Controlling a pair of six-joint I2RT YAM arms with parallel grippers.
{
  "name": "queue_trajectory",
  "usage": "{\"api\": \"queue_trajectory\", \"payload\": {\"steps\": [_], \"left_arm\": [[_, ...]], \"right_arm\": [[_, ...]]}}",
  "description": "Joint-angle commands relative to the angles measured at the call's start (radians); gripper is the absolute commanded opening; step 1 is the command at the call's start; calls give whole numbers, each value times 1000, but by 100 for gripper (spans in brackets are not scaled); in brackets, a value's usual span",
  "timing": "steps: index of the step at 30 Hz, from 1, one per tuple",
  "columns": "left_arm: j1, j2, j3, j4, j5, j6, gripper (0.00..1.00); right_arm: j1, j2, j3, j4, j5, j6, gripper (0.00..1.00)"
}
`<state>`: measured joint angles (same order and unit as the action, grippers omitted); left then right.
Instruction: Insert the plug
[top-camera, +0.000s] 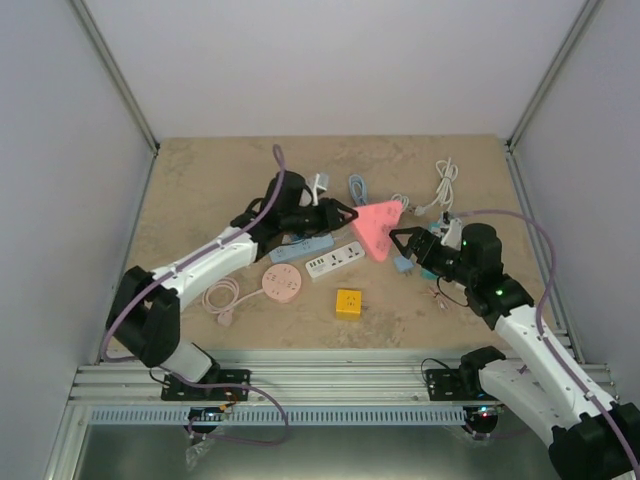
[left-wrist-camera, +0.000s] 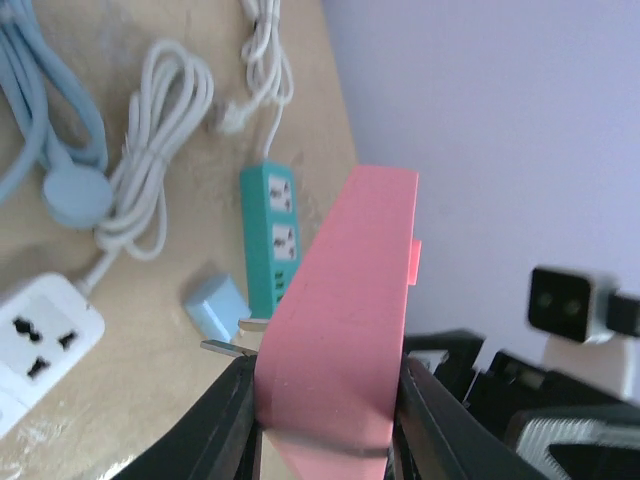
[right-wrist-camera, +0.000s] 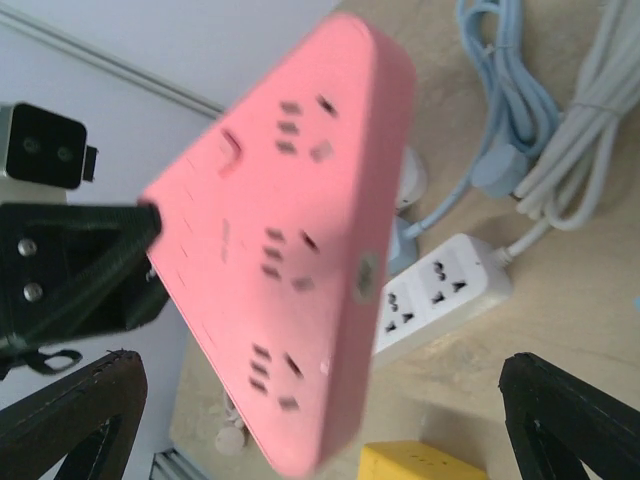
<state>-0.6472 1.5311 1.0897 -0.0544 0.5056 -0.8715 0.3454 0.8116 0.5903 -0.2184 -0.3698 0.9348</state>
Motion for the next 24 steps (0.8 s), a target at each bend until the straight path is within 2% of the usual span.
{"api": "queue_trajectory", "payload": {"steps": [1, 6, 10, 14, 17, 24], "left_arm": [[52, -83, -12, 153, -11, -121, 15], [74, -138, -47, 324, -28, -276, 15], [76, -167, -85, 473, -40, -457, 15], [76, -178, -118, 609, -45, -607, 15], [76, -186, -136, 640, -45, -672, 15], [76, -196, -130, 609, -29, -689, 16]], "right_arm": [[4, 14, 25, 104, -96, 10, 98], [8, 60, 39, 286, -196, 109, 98], [32, 123, 88, 395, -253, 170, 98], [56, 162, 98, 496, -255, 257, 98], [71, 174, 84, 640, -251, 349, 96], [84, 235, 132, 660, -214, 430, 78]]}}
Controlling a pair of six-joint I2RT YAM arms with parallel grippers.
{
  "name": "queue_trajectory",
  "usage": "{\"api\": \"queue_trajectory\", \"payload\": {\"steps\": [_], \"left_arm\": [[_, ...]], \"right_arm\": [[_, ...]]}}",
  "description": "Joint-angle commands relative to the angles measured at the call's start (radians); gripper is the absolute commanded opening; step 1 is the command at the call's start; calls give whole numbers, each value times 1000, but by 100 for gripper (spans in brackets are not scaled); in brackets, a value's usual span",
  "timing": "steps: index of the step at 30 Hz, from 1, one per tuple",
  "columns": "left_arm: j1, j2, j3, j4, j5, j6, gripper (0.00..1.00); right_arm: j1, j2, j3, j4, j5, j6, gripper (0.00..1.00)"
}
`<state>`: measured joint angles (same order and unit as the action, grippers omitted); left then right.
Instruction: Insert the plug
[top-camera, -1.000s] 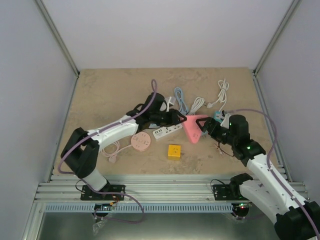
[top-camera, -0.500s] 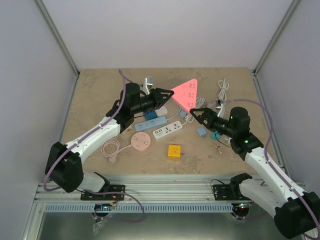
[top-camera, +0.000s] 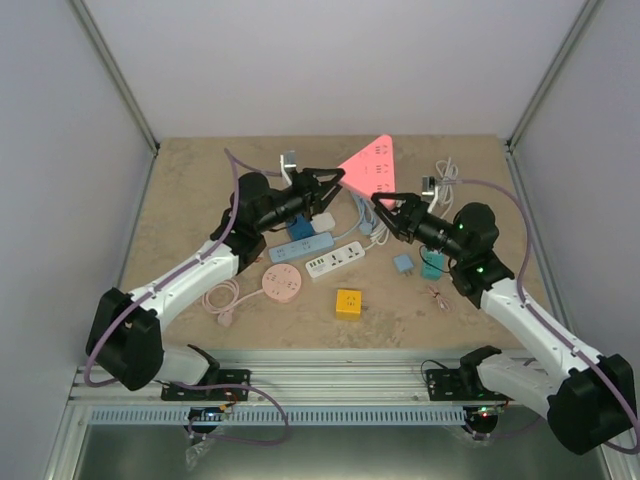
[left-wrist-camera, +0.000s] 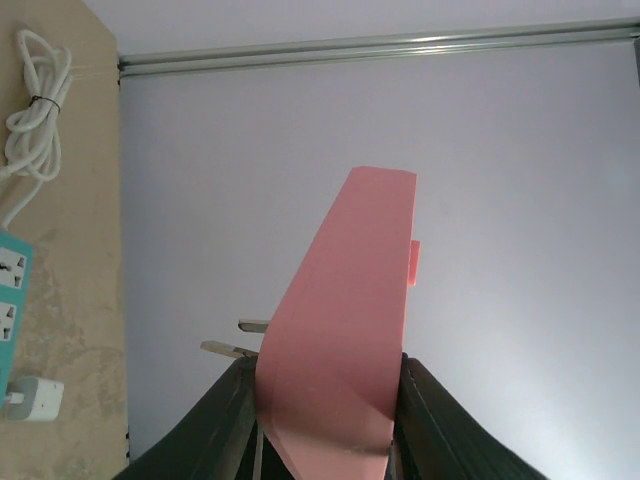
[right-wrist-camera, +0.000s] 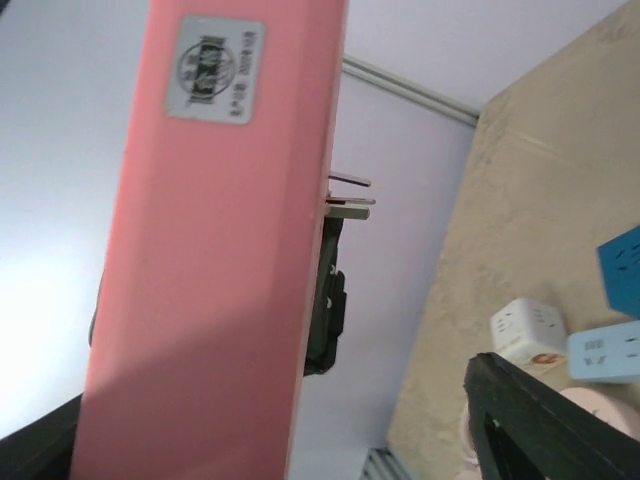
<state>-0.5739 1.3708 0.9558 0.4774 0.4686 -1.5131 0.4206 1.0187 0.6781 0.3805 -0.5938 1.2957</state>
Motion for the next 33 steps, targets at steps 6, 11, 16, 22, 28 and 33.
{"api": "queue_trajectory", "payload": {"steps": [6, 11, 16, 22, 28, 33], "left_arm": [[2, -42, -35, 76, 18, -53, 16], [2, -38, -61, 56, 17, -32, 16], [3, -39, -83, 53, 20, -27, 16], [3, -43, -96, 55, 31, -19, 27], [3, -50, -72, -32, 47, 66, 76], [3, -99, -30, -258, -29, 276, 100]], "right_arm": [[12, 80, 90, 64, 13, 82, 65], [12, 136, 134, 10, -10, 89, 60], [14, 162, 158, -37, -17, 58, 38], [14, 155, 148, -10, -2, 57, 1], [0, 147, 137, -23, -2, 36, 1], [-100, 97, 86, -83, -5, -6, 0]]}}
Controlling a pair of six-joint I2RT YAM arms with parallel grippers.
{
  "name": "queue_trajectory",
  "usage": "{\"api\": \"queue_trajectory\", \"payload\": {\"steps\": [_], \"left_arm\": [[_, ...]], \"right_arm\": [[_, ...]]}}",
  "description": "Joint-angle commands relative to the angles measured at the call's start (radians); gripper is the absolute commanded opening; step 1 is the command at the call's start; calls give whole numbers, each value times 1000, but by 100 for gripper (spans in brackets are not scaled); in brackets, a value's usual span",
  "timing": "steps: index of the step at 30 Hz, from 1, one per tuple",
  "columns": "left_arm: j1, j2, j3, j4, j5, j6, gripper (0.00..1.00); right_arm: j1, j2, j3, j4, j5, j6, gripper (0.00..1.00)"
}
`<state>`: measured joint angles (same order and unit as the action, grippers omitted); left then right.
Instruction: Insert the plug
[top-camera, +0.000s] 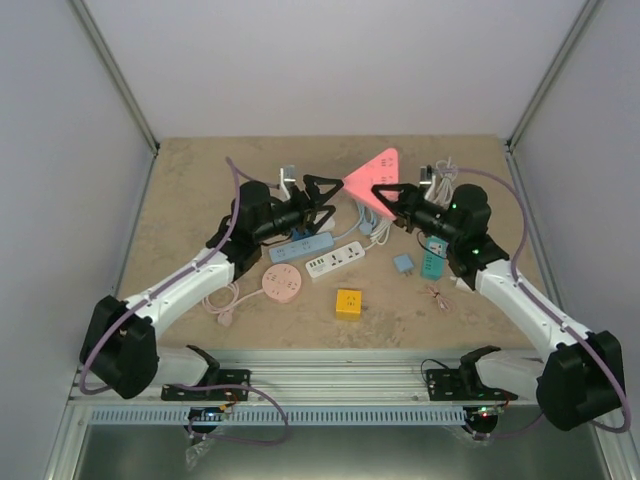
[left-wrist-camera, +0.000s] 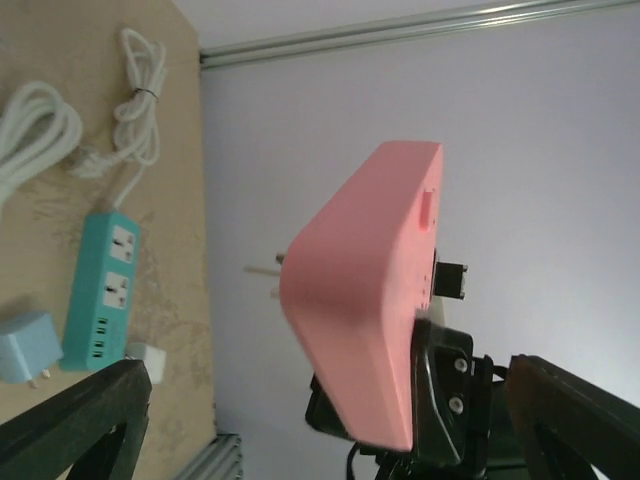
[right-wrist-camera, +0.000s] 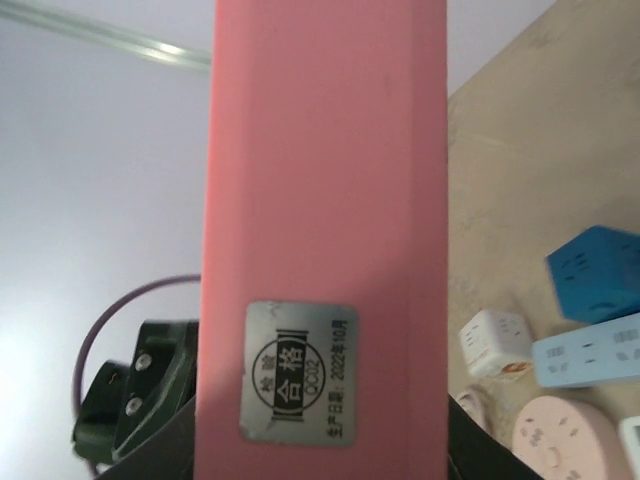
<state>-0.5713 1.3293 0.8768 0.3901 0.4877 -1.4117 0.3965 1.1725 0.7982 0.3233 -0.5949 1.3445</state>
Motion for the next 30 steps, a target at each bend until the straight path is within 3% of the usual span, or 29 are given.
{"api": "queue_trajectory", "payload": {"steps": [1, 7, 11, 17, 23, 30], "left_arm": [[0, -71, 50, -207, -73, 208, 100], [0, -129, 27, -339, -156, 449, 99], [-2, -106, 12, -364, -79, 529, 99], [-46, 7, 60, -380, -6, 597, 99], [-77, 135, 134, -373, 35, 619, 99], [-84, 182, 134, -344, 48, 645, 99]], "right_arm": [[-107, -72, -46, -49, -9, -67, 1], [-331, -189, -101, -290, -43, -213, 0], [-512, -219, -112, -482, -33, -357, 0], [-724, -148, -175, -533, -139, -487, 0], [-780, 5, -176, -528, -193, -591, 1], [-780, 189, -140, -385, -307, -626, 0]]}}
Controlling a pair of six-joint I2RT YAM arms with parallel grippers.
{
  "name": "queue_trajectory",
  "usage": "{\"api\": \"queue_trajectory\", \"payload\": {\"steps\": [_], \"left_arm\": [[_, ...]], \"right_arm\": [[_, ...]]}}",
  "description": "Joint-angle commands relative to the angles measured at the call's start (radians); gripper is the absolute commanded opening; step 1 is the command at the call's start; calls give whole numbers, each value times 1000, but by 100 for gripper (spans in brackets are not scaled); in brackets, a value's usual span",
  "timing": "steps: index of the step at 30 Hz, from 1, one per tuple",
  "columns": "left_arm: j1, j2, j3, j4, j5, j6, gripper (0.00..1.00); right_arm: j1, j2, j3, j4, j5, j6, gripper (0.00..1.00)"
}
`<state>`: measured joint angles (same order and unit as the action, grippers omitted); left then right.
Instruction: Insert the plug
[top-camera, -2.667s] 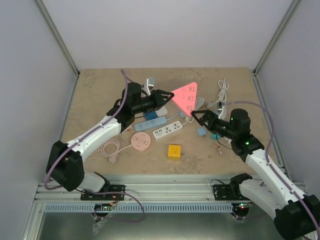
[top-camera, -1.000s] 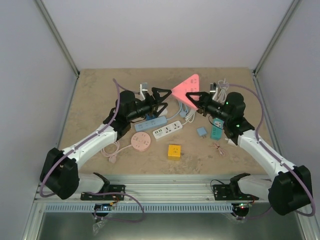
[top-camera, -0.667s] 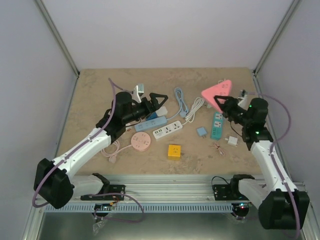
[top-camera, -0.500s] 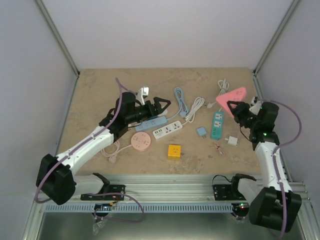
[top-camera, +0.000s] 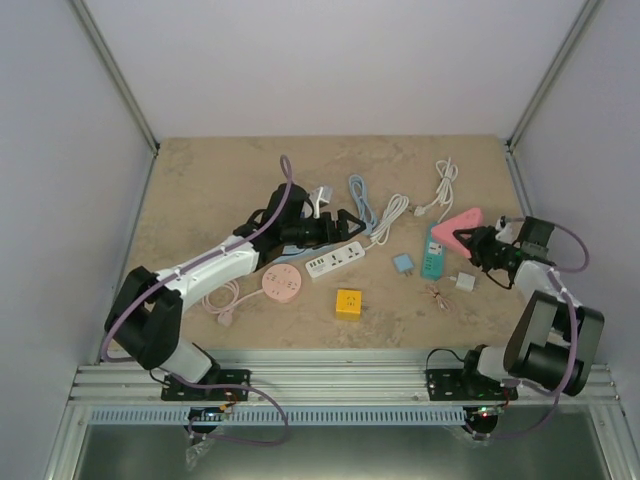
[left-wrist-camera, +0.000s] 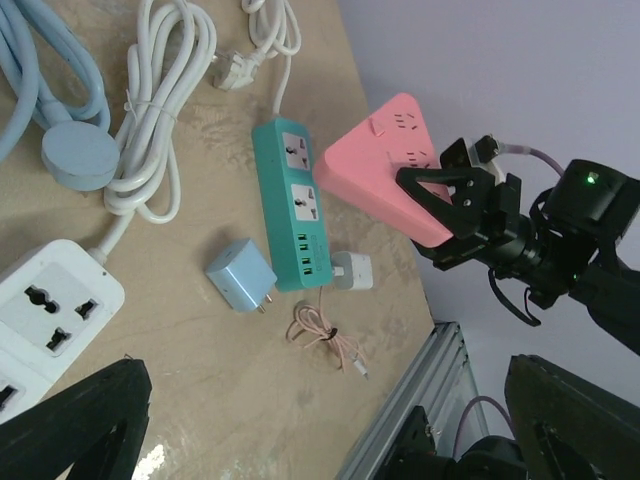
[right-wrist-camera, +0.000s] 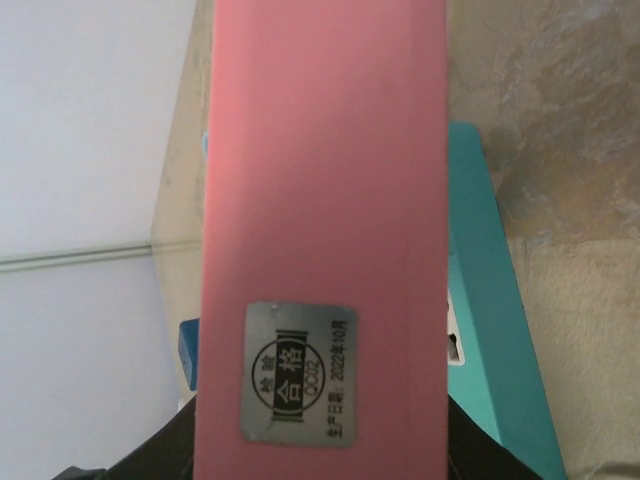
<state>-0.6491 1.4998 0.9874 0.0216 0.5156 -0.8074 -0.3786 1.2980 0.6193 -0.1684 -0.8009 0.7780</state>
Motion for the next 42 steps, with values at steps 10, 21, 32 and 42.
{"api": "queue_trajectory", "payload": {"steps": [10, 21, 32, 42], "left_arm": [[-6, 79, 78, -3, 31, 59, 99], [-6, 73, 69, -6, 31, 66, 99], [-6, 95, 77, -11, 34, 61, 99], [-6, 118, 98, 1, 26, 48, 99]], "right_arm": [[-8, 211, 89, 160, -166, -118, 1], [-29, 329, 114, 219, -193, -151, 0], [-43, 373, 124, 147, -173, -179, 0], [-8, 373, 24, 231, -157, -82, 0]]}}
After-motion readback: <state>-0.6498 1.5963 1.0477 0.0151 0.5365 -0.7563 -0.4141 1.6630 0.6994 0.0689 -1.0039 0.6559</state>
